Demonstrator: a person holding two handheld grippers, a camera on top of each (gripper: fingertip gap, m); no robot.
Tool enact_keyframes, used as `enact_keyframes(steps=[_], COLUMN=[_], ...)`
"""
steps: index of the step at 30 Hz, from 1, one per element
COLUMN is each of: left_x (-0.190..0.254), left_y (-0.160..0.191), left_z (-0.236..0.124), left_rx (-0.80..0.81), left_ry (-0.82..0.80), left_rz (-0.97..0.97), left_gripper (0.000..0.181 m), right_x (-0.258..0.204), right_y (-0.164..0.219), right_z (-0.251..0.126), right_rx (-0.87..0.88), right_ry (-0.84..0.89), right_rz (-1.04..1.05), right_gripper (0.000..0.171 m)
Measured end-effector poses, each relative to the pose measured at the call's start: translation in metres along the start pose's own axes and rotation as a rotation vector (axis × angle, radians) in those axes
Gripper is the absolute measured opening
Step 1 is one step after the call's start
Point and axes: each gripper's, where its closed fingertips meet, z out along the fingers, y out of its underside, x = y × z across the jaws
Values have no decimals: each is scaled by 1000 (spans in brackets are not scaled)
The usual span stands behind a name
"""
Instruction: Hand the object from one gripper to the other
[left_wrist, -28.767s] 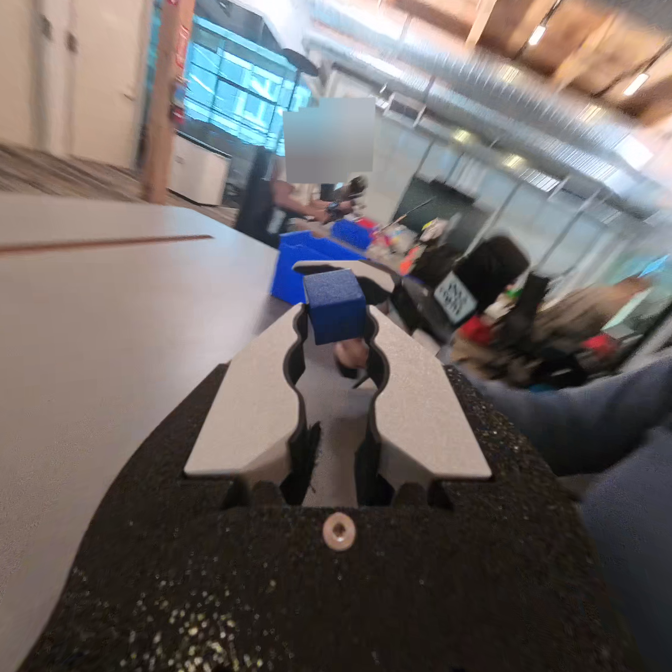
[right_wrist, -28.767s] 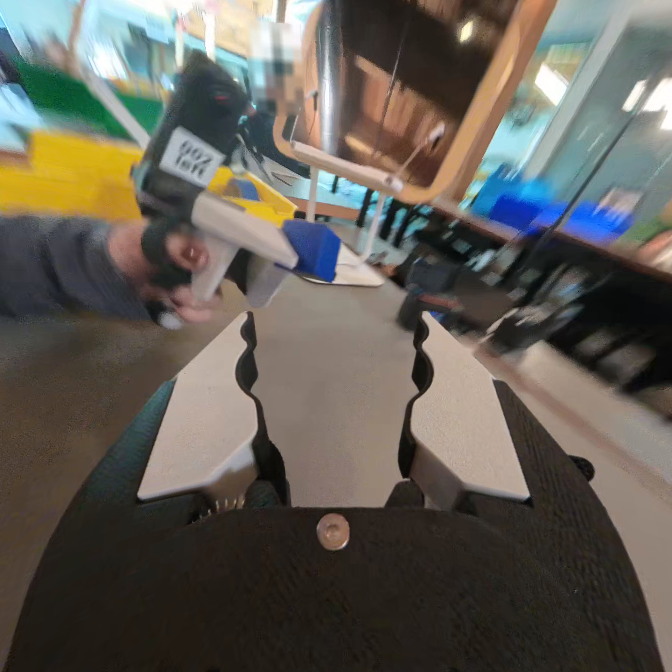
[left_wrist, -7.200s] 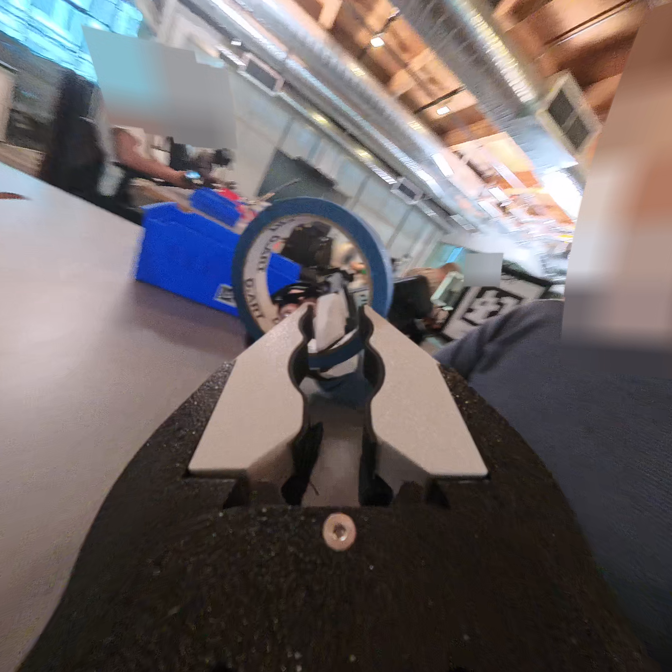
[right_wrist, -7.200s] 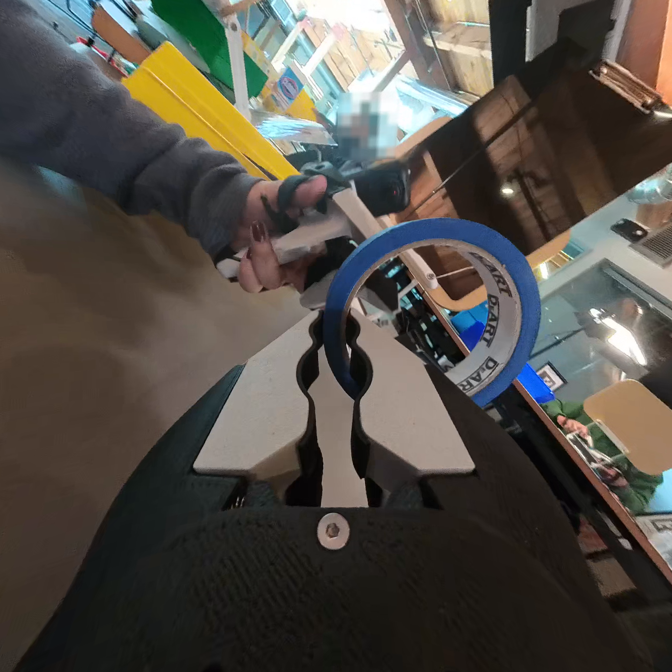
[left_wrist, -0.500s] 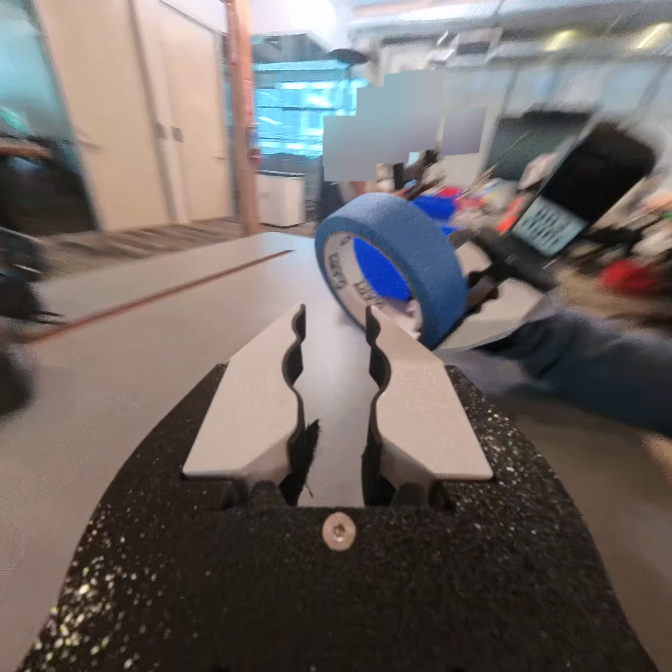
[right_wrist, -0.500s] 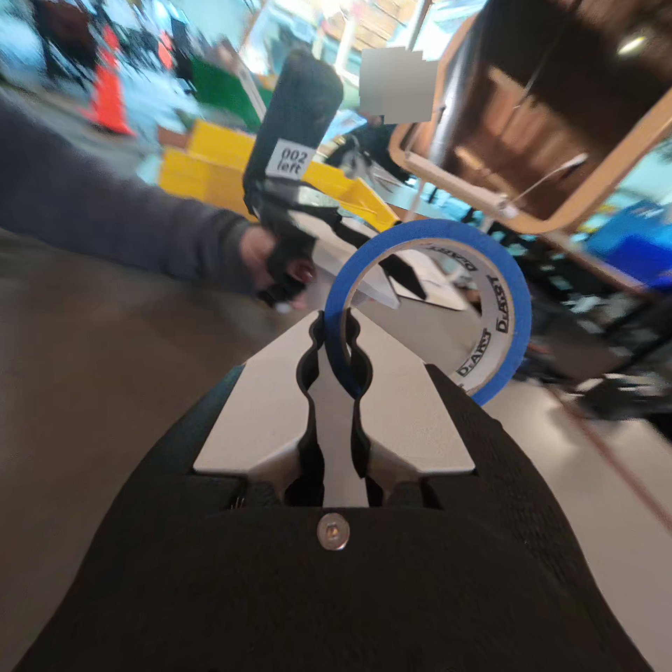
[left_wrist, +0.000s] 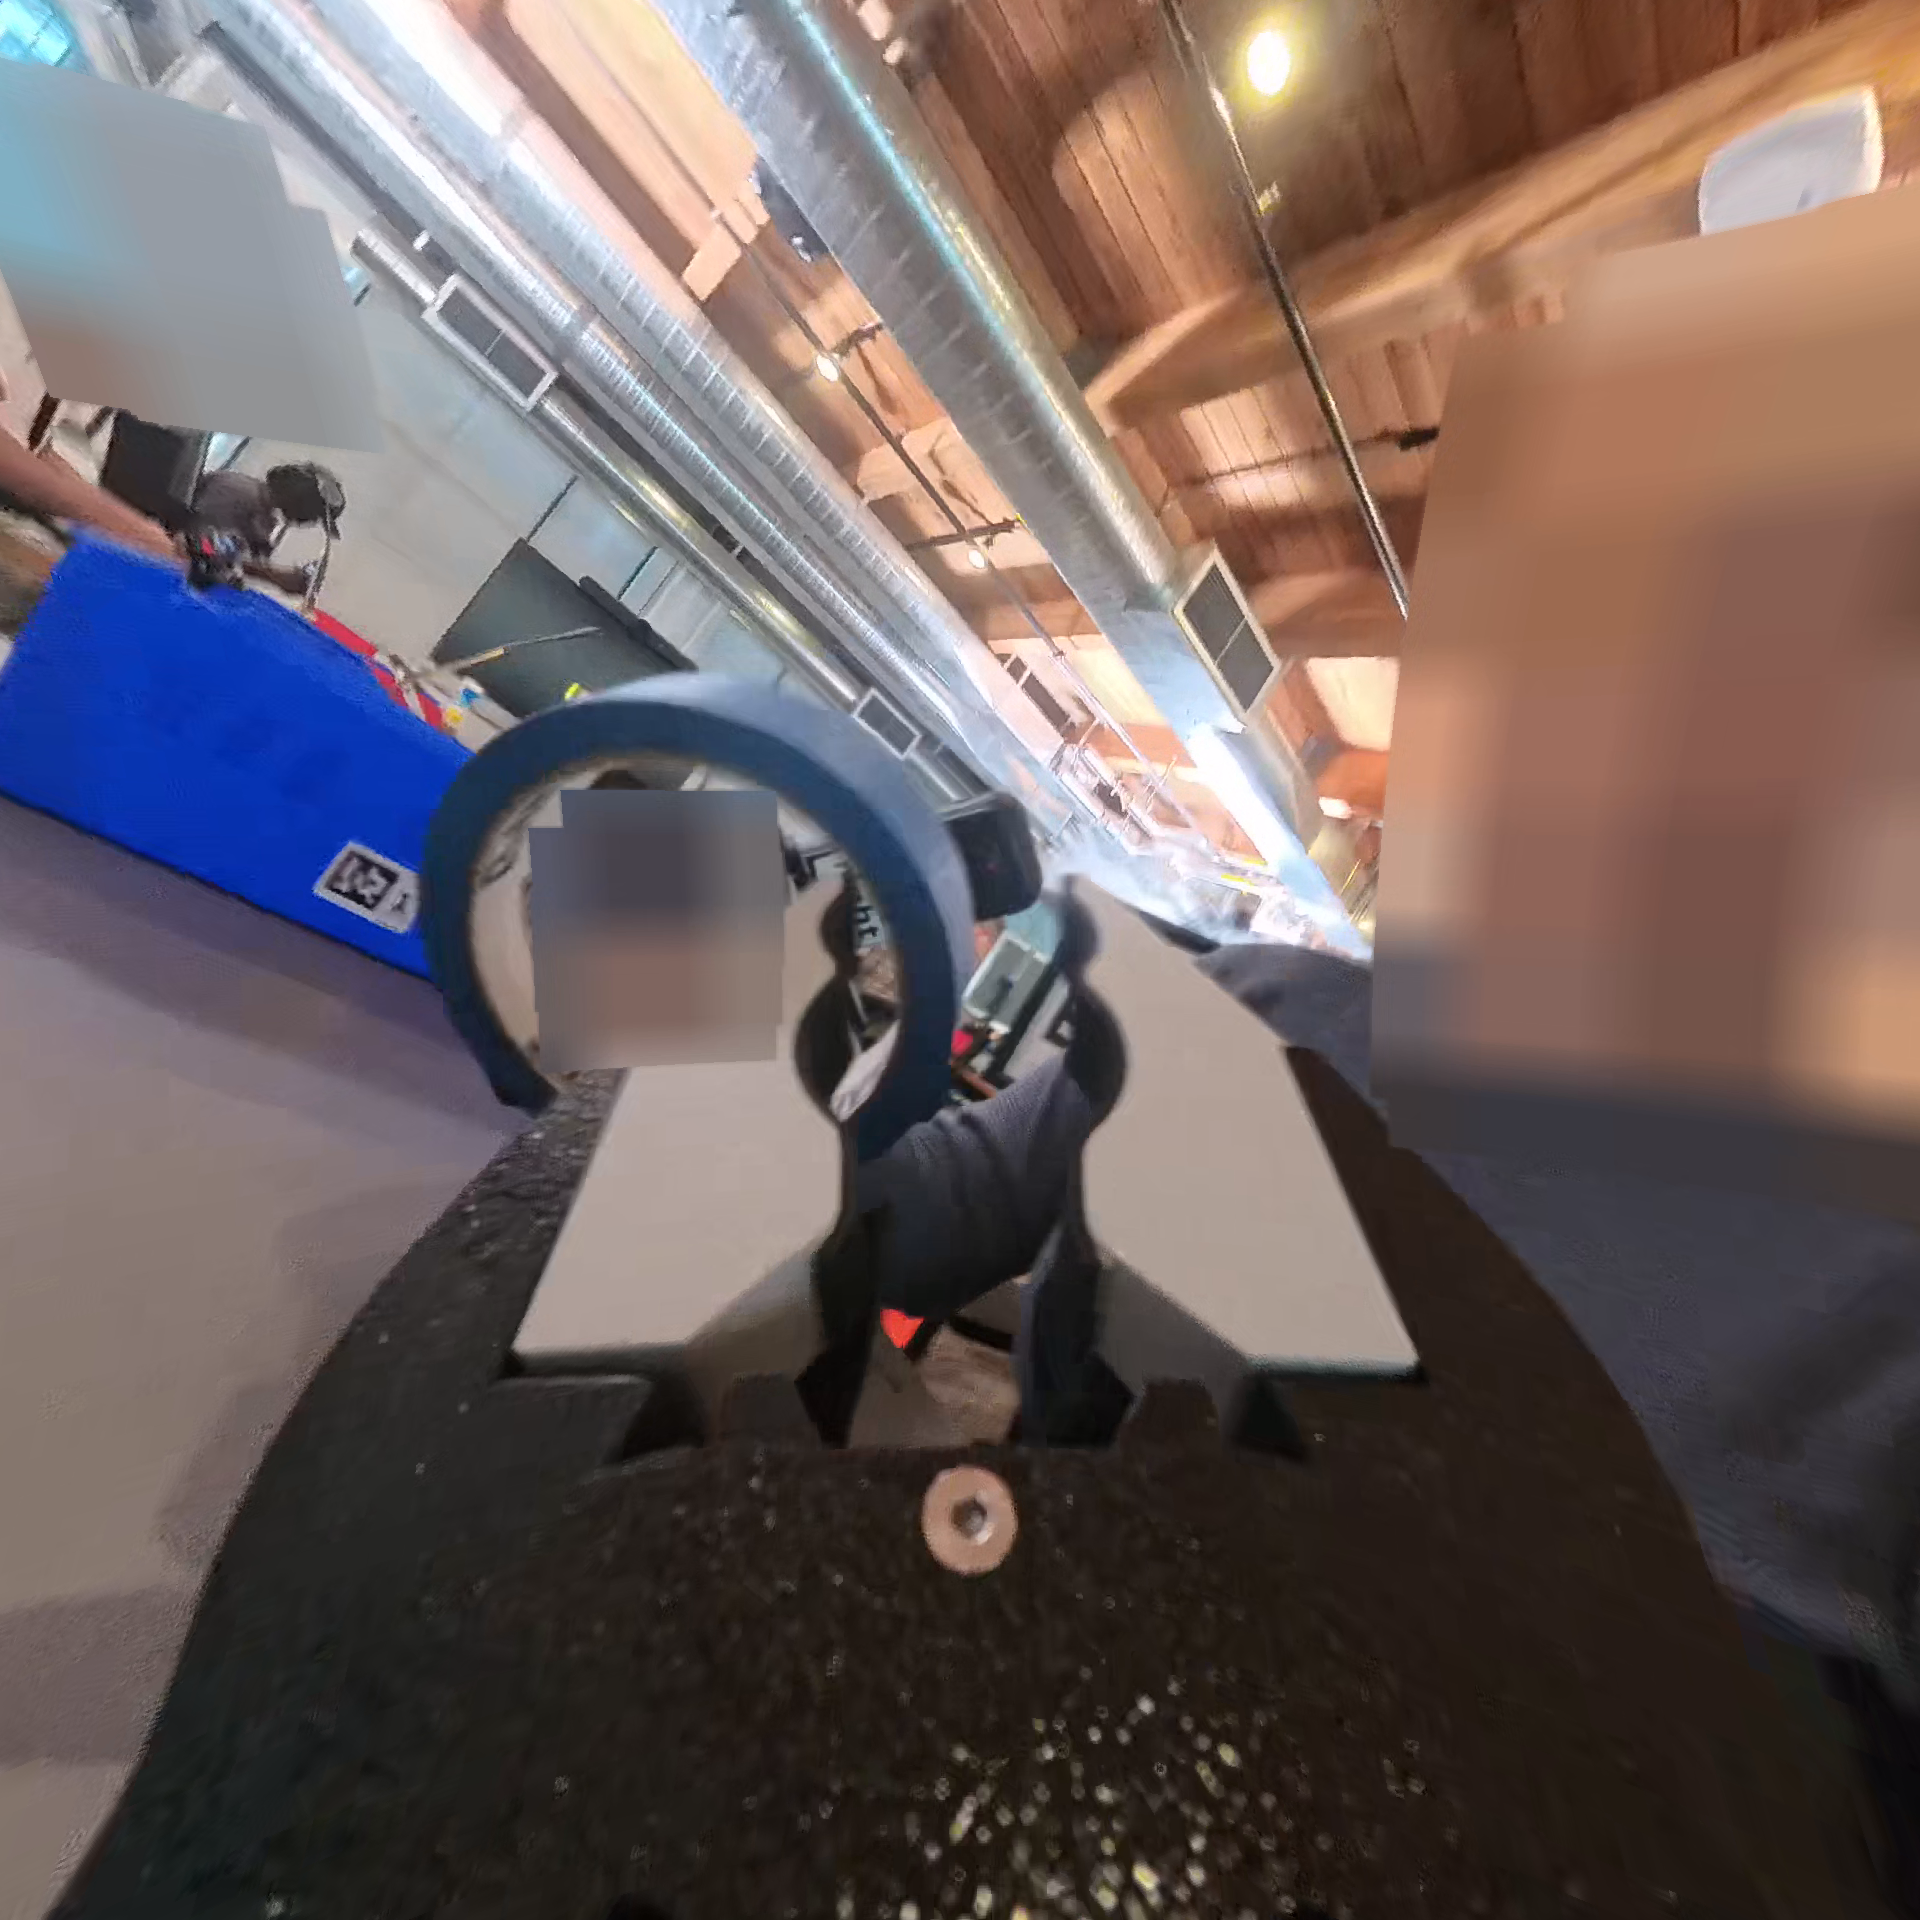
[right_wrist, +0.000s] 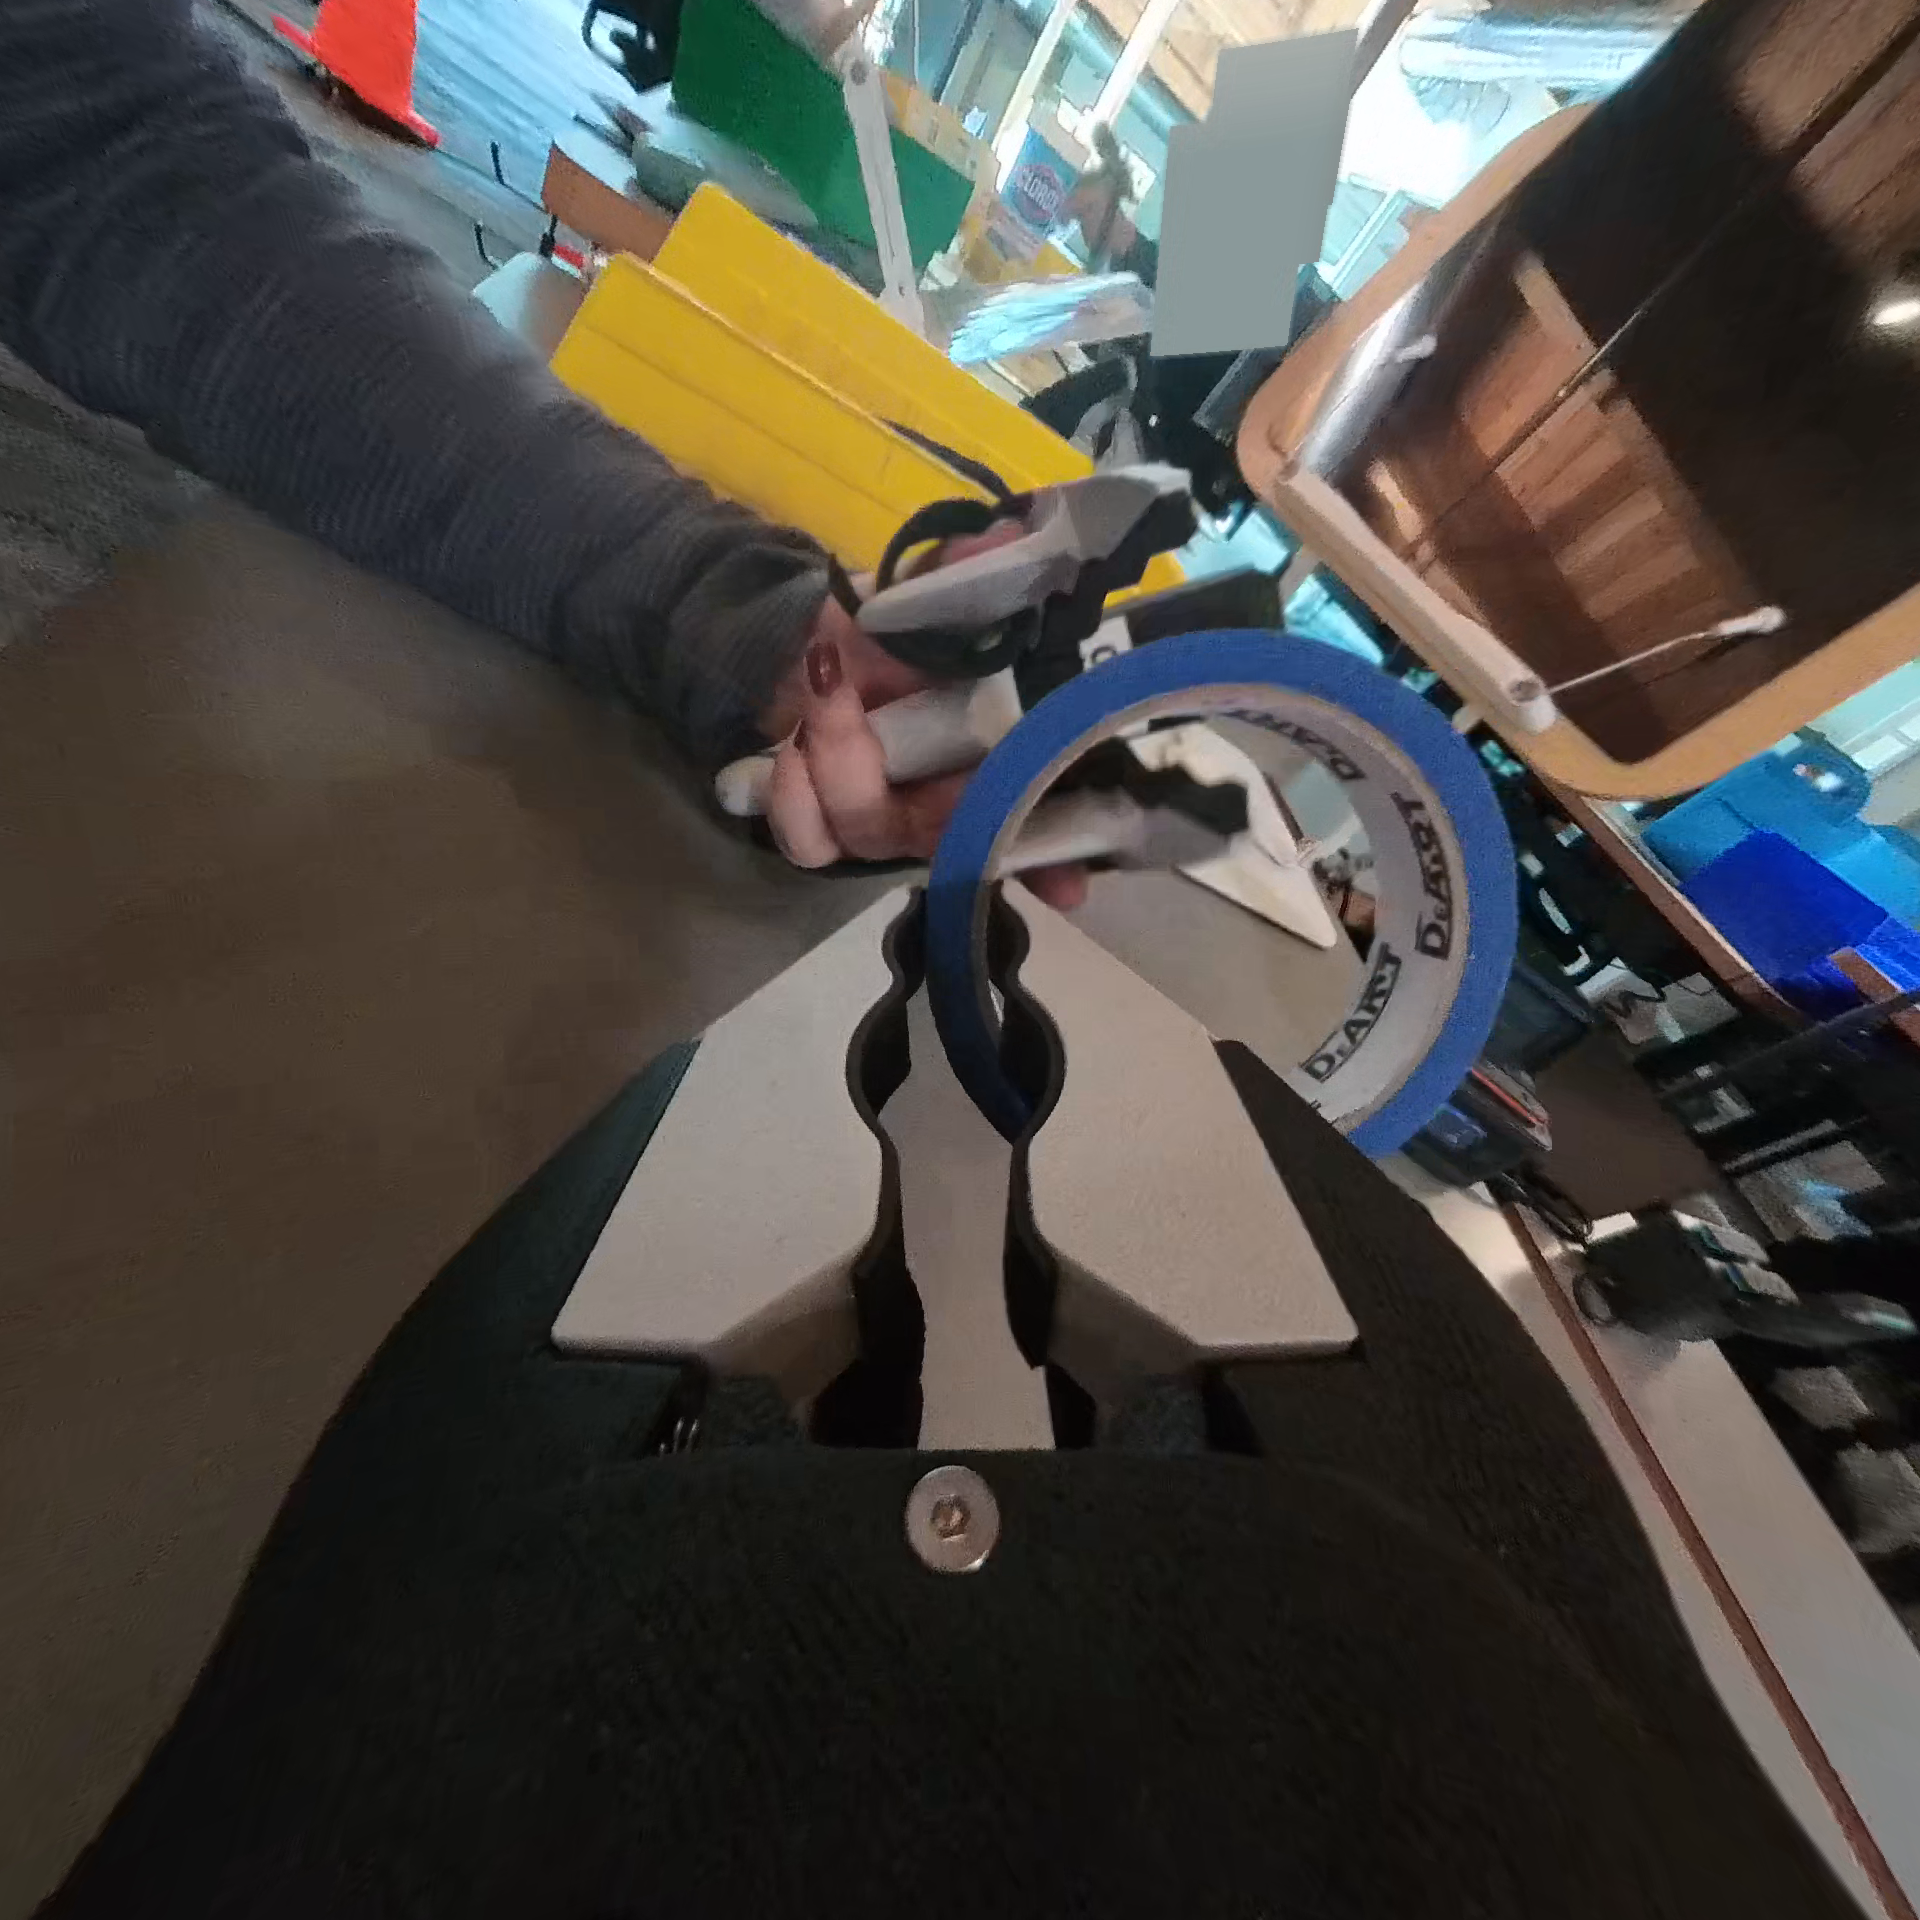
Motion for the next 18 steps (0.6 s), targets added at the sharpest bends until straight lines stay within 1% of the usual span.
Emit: enact_keyframes(steps=[1,4,5,6,7,9,12,14,15,16,18], left_x=[-5,-12,-19,-24,-27,-35,-48,-55,-57,-58,-62], left_y=[3,12,14,14,13,16,28,38,44,50,60], left_z=[0,2,1,0,-1,-4,-7,-6,-4,-2,1], left_rx=[-15,-84,-103,-117,-136,-217,-419,-545,-601,-644,-725], left_ry=[-52,-134,-193,-245,-294,-399,-535,-578,-581,-574,-556], left_rz=[50,201,267,346,425,612,960,1191,1292,1374,1500], left_gripper=[17,11,9,8,8,8,8,8,8,8,8], right_x=[-1,0,1,3,8,26,44,51,51,51,53], right_y=[3,15,15,12,8,0,-9,-7,-8,-11,-17], right_z=[3,5,3,0,-4,-14,-28,-32,-33,-35,-38], right_rx=[-27,-72,-58,-30,8,87,204,257,290,332,409], right_ry=[-4,-7,-12,-28,-34,-14,-57,-138,-204,-268,-343], right_rz=[-9,44,94,164,246,406,694,943,1053,1143,1236], right_gripper=[9,12,19,28,31,31,37,43,50,54,54])
